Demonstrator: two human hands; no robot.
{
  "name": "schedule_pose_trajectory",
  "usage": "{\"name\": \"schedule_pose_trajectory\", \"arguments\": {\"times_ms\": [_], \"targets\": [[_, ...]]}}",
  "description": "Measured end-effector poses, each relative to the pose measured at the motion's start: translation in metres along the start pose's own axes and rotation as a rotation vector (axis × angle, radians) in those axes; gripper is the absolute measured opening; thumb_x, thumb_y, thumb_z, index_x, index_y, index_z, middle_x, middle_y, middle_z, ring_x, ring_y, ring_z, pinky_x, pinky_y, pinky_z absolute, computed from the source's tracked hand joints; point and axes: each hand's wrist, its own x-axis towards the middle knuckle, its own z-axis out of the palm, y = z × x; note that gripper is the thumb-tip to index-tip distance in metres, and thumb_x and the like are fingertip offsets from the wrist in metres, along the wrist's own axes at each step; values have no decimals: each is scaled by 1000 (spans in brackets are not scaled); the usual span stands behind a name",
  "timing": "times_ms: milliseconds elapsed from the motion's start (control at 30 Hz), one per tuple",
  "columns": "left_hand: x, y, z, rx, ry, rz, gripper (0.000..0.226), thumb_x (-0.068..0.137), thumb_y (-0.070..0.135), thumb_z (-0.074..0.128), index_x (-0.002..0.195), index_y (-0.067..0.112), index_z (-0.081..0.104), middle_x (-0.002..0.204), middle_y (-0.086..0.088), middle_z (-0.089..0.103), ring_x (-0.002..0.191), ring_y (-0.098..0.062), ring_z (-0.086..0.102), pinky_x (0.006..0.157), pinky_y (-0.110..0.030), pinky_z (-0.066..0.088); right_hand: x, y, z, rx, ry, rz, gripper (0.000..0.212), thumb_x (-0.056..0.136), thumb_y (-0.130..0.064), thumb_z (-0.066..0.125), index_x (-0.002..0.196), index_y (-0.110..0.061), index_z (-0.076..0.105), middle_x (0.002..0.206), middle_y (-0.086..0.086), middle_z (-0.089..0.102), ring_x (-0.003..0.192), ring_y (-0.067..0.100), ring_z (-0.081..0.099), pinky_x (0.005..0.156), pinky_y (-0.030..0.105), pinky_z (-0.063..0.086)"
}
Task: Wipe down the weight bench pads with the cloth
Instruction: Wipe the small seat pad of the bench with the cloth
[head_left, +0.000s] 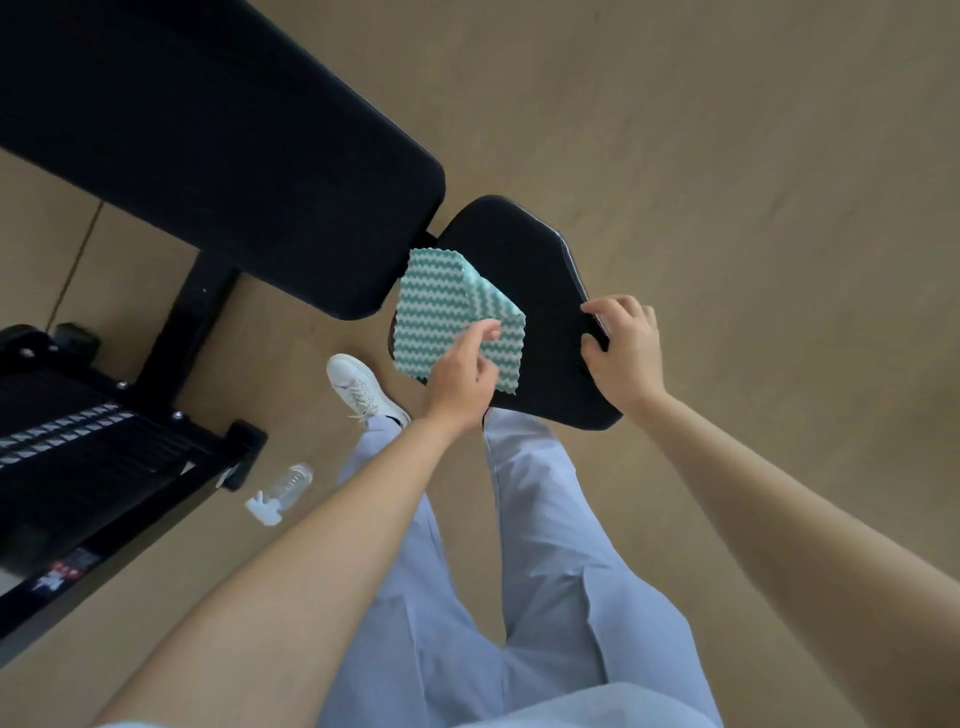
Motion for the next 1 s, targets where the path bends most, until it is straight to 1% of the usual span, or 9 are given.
{"name": "schedule_pose_trajectory", "arguments": {"times_ms": [67, 133, 233, 333, 433, 600, 700, 867, 1000], "targets": [[11, -13, -4, 115, 183, 6, 44, 98, 6, 46, 141, 11, 52, 138, -5, 59, 124, -24, 54, 104, -45, 45, -3, 11, -2, -33, 31, 16, 37, 92, -12, 63, 128, -16, 64, 130, 5, 60, 115, 33, 49, 101, 47, 44], [31, -27, -4, 369, 77, -28, 54, 105, 25, 42, 157, 13, 33, 165, -9, 29, 152, -29, 24, 124, -48, 22, -4, 21, -5, -37, -28, 109, 38, 101, -23, 55, 138, -18, 59, 139, 5, 58, 122, 33, 51, 105, 44, 42], [56, -40, 9, 616, -99, -100, 71, 106, 53, 21, 162, 21, -8, 170, -4, -17, 156, -30, -16, 125, -56, -4, -4, 29, -11, 108, -121, 261, 35, 107, -32, 42, 134, -27, 64, 131, 0, 68, 122, 24, 59, 103, 35, 44], [71, -34, 19, 646, -87, -114, 74, 101, 66, 10, 160, 28, -13, 168, -7, -24, 153, -38, -23, 120, -65, -11, -1, 33, -18, 440, -189, 390, 39, 104, -45, 39, 112, -35, 77, 116, -7, 75, 112, 17, 67, 106, 46, 50], [86, -23, 22, 690, -66, -68, 73, 98, 71, 9, 160, 37, -11, 168, -9, -21, 151, -47, -21, 117, -70, -12, -6, 42, -23, 626, -261, 448, 46, 100, -56, 34, 113, -42, 76, 123, -5, 74, 113, 20, 68, 103, 67, 44], [130, 9, 24, 741, -67, 82, 71, 97, 75, 10, 159, 43, -6, 170, -5, -14, 152, -48, -16, 114, -74, -12, -22, 62, -8, 806, -285, 589, 36, 109, -43, 34, 130, -47, 63, 129, -15, 65, 108, 10, 58, 97, 43, 51], [142, 34, 39, 806, -121, 297, 64, 100, 69, 13, 157, 43, 21, 171, 2, 7, 155, -42, -5, 116, -74, -5, -35, 69, 13, 1010, -188, 692, 37, 108, -36, 38, 134, -39, 63, 120, -17, 65, 107, 7, 57, 80, 28, 49], [93, 54, 73, 845, -271, 607, 51, 105, 52, 23, 138, 28, 53, 145, 7, 52, 154, -30, 20, 119, -69, 1, -38, 71, 21, 1288, 58, 873, 22, 100, -18, 54, 103, -14, 75, 91, -4, 76, 85, 17, 63, 73, 29, 49], [69, 49, 83, 927, -403, 829, 53, 103, 55, 32, 137, 19, 52, 136, -3, 55, 143, -31, 38, 122, -63, 9, -42, 76, 22, 1327, 57, 897, 35, 109, -29, 39, 115, -8, 67, 102, 4, 74, 90, 20, 67, 83, 35, 52]]}}
